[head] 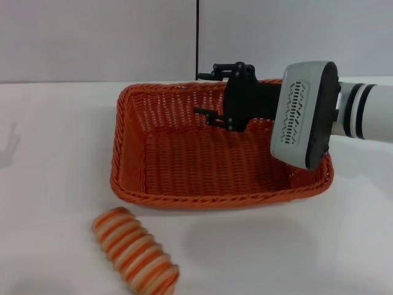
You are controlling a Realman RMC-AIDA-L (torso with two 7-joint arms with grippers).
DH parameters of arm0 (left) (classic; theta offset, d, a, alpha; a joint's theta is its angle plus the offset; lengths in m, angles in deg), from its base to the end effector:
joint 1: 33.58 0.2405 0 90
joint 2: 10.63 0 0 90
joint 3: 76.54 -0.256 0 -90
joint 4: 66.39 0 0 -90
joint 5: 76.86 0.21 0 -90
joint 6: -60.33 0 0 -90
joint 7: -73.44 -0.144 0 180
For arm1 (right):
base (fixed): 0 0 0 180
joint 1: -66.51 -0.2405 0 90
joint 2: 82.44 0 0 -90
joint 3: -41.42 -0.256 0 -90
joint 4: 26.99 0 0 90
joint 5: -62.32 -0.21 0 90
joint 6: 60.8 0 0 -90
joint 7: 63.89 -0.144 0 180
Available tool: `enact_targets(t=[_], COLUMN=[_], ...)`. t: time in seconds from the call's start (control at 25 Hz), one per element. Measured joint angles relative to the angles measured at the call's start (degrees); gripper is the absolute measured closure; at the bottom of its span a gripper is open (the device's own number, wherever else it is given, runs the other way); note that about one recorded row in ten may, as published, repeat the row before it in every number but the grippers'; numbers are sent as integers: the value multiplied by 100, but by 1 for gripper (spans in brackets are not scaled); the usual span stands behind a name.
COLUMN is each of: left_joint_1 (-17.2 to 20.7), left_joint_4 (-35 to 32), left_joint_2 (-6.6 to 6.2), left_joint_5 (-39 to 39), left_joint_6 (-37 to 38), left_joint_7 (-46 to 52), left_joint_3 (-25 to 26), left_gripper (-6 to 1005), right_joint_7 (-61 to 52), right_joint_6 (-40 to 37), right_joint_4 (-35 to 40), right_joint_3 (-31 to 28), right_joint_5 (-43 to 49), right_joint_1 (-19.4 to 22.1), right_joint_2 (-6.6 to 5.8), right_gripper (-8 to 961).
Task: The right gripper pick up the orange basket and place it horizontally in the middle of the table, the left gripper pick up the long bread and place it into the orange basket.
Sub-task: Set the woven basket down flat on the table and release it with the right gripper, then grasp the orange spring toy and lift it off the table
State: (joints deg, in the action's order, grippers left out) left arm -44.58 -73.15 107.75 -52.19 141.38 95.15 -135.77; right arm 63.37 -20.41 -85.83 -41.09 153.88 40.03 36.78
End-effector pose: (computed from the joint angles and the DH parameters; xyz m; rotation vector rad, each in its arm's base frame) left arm -0.3893 0.2429 0.0416 -1.4388 -0.5544 -0.7429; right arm 0.1601 0.3677 -0.0780 -2.4993 -0.5799 0.1758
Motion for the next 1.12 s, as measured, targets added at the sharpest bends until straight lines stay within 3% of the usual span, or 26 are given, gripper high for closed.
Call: enact_targets(t=[0.24,0.32,0.36,0.48,0.52,0.56,0.6,0.64,0.68,0.76,0.8,0.84,0.88,0.92,0.96,1.0,1.04,1.08,1.12], left_joint_1=[-16,0,0,52,121,121,219,219,266,456,456,558,558,642,642,710,710,746,869], left_joint_4=[-5,-40,-40,-55,-102,-102,-229,-229,-313,-666,-666,-879,-879,-1119,-1119,-1371,-1371,-1521,-2017], left_joint_2=[-7,-18,-18,-40,-77,-77,-146,-146,-190,-394,-394,-535,-535,-687,-687,-833,-833,-912,-1113], left_joint_5=[1,4,4,10,25,25,125,125,209,690,690,1044,1044,1488,1488,1917,1917,2118,2605], left_joint_6=[3,19,19,93,117,117,128,128,131,123,123,106,106,97,97,95,95,94,100], left_joint_7=[0,5,5,184,467,467,806,806,996,1729,1729,2180,2180,2619,2619,3007,3007,3231,3885], left_joint_3=[17,-2,-2,-25,-34,-34,-63,-63,-76,-96,-96,-97,-97,-82,-82,-58,-58,-46,-22], left_gripper=[235,235,235,235,235,235,235,235,235,235,235,235,234,234,234,234,234,234,234], right_joint_7=[3,7,7,14,15,15,16,16,16,30,30,65,65,272,272,422,646,874,1355], right_joint_6=[25,0,0,-18,-20,-20,-15,-15,-4,99,99,189,189,690,690,1015,1496,1978,3123], right_joint_4=[-417,-1037,-1037,-1554,-1813,-1813,-1987,-1987,-2036,-1841,-1841,-1677,-1677,-1135,-1135,-836,-421,-65,914], right_joint_3=[-2,-35,-35,-90,-138,-138,-198,-198,-219,-252,-252,-269,-269,-346,-346,-378,-407,-422,-447], right_joint_5=[-681,-1254,-1254,-2014,-2512,-2512,-2969,-2969,-3271,-4546,-4546,-4826,-4826,-5428,-5428,-5701,-6062,-6379,-7111], right_joint_1=[340,871,871,1457,1875,1875,2260,2260,2473,3033,3033,3122,3122,3208,3208,3232,3237,3236,3178], right_joint_2=[-15,-4,-4,4,4,4,7,7,9,17,17,18,18,17,17,17,14,12,6], right_gripper=[377,379,379,379,379,379,379,379,379,379,379,379,379,379,379,379,379,379,379])
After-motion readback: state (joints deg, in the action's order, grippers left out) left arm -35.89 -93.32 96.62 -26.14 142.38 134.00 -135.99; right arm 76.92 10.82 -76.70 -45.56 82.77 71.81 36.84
